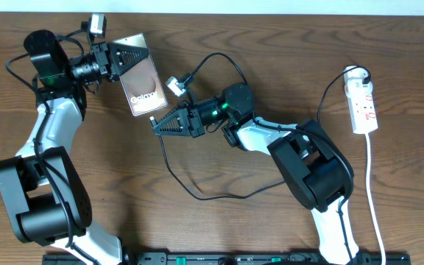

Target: Plug charger to phone and switch on socket

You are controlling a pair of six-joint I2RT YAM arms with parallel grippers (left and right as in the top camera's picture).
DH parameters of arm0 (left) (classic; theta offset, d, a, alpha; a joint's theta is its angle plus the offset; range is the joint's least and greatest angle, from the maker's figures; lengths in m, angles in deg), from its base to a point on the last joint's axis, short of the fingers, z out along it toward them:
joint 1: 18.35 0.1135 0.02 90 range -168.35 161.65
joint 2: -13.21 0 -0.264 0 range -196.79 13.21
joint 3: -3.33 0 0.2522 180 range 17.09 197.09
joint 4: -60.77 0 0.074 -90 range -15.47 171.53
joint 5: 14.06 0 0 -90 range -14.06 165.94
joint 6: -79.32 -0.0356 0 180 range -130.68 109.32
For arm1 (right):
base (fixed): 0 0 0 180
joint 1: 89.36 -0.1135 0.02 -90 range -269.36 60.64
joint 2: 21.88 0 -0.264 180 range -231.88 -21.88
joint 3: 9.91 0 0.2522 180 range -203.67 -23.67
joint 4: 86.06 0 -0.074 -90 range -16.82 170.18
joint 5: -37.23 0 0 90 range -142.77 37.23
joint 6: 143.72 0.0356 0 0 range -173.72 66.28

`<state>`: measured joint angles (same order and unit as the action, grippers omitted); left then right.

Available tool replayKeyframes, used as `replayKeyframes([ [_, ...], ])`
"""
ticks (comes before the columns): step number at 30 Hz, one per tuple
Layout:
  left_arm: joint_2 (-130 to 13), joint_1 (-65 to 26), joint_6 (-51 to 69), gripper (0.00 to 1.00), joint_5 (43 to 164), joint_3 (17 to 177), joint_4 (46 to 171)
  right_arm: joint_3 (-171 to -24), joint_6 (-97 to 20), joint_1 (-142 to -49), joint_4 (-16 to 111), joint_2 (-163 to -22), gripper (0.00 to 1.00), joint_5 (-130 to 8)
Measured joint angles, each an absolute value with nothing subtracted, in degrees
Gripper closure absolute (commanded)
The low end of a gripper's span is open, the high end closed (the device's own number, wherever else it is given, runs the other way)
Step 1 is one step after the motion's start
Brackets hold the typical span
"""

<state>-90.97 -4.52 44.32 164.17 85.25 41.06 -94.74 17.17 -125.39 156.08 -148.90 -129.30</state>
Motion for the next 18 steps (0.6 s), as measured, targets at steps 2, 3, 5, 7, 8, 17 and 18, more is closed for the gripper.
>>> replayKeyframes([
  [2,-91.0,-4.5,44.3,0.93,164.2,85.3,41.1,-94.7,17.2,-125.4,156.1,-148.9,0.99,-129.2],
  [3,-91.0,-4.5,44.3,0.93,164.2,85.3,41.1,-94.7,17.2,-125.4,156.1,-148.9,0.99,-129.1],
  [5,-91.0,-4.5,44.3,0.92,164.2,85.3,41.1,-94.7,17.1,-125.3,156.4,-148.9,0.99,-129.0],
  [7,-91.0,-4.5,44.3,0.93,164.1,85.3,41.2,-94.7,16.9,-125.1,156.8,-148.9,0.99,-129.0],
  [8,-91.0,-4.5,44.3,0.93,164.1,85.3,41.3,-94.8,16.8,-125.1,156.8,-148.9,0.99,-128.9],
  [17,-91.0,-4.5,44.3,0.93,163.7,85.3,41.3,-94.7,15.3,-124.8,156.8,-148.9,0.99,-128.9],
  [18,-91.0,-4.5,44.3,0.93,163.7,85.3,41.3,-94.7,15.1,-124.8,156.8,-148.9,0.99,-128.9],
])
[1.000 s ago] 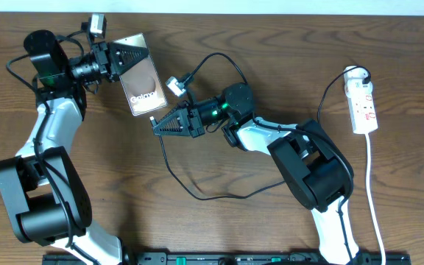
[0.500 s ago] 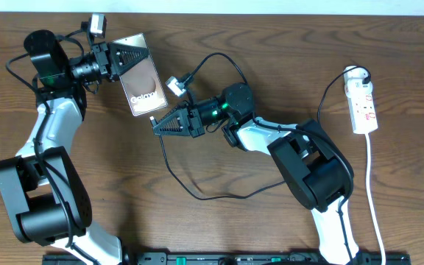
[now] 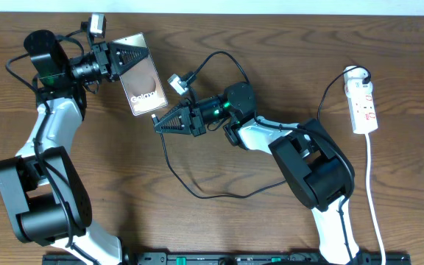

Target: Plug charger to phone and switch on socket

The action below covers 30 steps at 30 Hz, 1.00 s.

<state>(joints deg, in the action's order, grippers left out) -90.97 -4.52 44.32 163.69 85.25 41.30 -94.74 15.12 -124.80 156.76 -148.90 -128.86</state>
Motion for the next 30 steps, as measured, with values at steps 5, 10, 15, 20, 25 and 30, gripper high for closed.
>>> replayKeyframes([
  [5,-91.0,-4.7,44.3,0.93,163.5,85.3,41.5,-94.8,14.7,-124.8,156.8,-148.9,0.99,-128.9],
  [10,-91.0,-5.6,44.3,0.93,163.4,85.3,41.5,-94.7,14.2,-124.8,156.8,-148.9,0.99,-128.8],
  [15,-91.0,-6.1,44.3,0.93,163.4,85.3,41.5,-94.7,13.8,-124.8,156.8,-148.9,0.99,-128.8],
  [20,-91.0,-6.1,44.3,0.92,163.4,85.3,41.5,-94.8,13.3,-124.8,156.8,-148.9,0.99,-128.3],
  [25,-91.0,-6.1,44.3,0.93,163.1,85.3,41.5,-94.7,13.1,-124.6,156.8,-148.9,0.99,-128.0],
  [30,-91.0,-6.1,44.3,0.93,162.9,85.3,41.5,-94.7,13.0,-123.9,156.8,-148.9,0.99,-128.0],
])
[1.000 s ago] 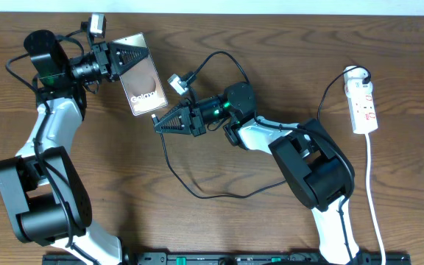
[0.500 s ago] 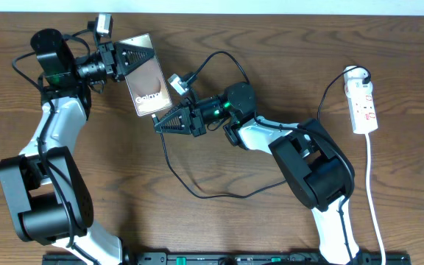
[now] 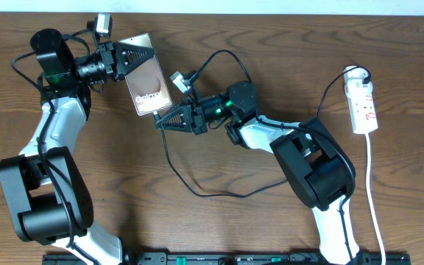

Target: Plug charger to phone and switch on socket

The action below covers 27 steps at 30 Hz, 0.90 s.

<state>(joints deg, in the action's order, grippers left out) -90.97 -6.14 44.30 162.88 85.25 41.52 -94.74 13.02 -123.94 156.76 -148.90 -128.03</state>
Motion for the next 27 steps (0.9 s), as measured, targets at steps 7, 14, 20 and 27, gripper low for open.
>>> replayKeyframes([
  [7,-91.0,-6.1,44.3,0.93,162.6,85.3,41.5,-94.7,13.0,-123.6,156.8,-148.9,0.99,-128.2],
  [14,-91.0,-6.1,44.4,0.92,162.3,85.3,41.5,-94.7,13.0,-123.6,156.5,-148.9,0.99,-128.1],
  [20,-91.0,-6.1,45.0,0.93,161.5,85.3,41.5,-94.7,12.8,-123.5,155.4,-148.9,0.99,-127.9],
  [27,-91.0,-6.1,45.1,0.92,161.3,85.3,41.5,-94.7,12.6,-123.4,155.4,-148.9,0.99,-127.9],
])
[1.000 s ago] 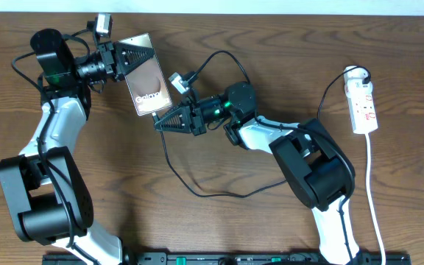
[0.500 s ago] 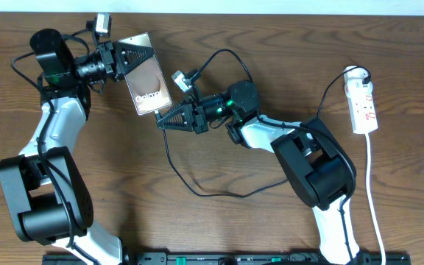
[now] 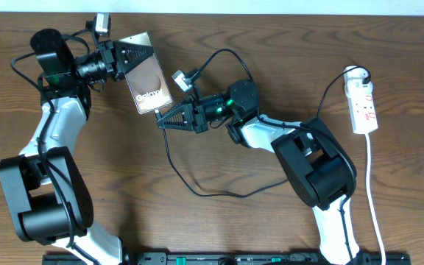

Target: Plug charger to phone and switch on socket

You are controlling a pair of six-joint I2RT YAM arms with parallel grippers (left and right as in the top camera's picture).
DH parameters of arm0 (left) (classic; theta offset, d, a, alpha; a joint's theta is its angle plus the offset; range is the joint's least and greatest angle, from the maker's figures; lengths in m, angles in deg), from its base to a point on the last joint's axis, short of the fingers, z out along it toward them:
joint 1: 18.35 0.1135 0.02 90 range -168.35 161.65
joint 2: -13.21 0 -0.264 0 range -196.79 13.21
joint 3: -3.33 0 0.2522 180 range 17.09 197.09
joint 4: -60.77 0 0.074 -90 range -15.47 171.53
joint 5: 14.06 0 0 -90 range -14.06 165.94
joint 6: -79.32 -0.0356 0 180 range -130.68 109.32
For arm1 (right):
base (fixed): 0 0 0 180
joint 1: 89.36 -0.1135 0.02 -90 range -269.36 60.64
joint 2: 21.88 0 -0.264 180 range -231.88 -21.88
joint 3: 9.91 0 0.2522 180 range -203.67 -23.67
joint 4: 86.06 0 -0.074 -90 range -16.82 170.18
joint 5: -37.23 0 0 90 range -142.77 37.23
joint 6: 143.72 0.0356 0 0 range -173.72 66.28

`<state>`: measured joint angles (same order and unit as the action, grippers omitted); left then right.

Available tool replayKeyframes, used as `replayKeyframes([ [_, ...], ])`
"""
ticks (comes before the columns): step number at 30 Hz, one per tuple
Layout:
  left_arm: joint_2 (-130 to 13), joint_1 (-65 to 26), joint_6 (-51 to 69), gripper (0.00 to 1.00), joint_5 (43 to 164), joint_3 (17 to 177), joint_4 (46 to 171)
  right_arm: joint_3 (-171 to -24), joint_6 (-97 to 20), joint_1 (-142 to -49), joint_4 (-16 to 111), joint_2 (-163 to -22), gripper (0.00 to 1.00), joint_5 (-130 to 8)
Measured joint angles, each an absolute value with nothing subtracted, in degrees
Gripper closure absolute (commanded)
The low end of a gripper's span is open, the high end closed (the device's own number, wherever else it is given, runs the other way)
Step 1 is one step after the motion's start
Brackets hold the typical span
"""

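The phone (image 3: 149,82), its lit screen reading "Galaxy", lies slanted at the top left of the table. My left gripper (image 3: 140,53) is shut on the phone's top end. My right gripper (image 3: 162,121) is shut on the plug end of the black charger cable (image 3: 169,158), right at the phone's bottom edge. Whether the plug sits in the port cannot be told. The white socket strip (image 3: 364,103) lies at the far right with a plug in its upper end.
The black cable loops over the table middle and arcs behind the right arm (image 3: 271,132). A white lead (image 3: 374,191) runs from the strip toward the front edge. Both arm bases stand near the front.
My right gripper with the plug has shifted a little right and up, staying against the phone's bottom edge. The phone and left gripper look unchanged.
At first the left gripper held the phone's top and the right gripper held the plug just below the phone's bottom edge. Then both edged right and up a little. Now the plug end meets the phone's lower edge.
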<state>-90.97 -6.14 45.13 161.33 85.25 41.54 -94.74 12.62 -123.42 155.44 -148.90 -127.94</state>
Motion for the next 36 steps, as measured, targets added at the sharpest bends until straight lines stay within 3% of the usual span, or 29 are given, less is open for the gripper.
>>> replayKeyframes([
  [36,-91.0,-6.1,43.5,0.93,162.8,85.3,41.5,-94.7,13.1,-123.4,155.4,-148.9,0.99,-127.7],
])
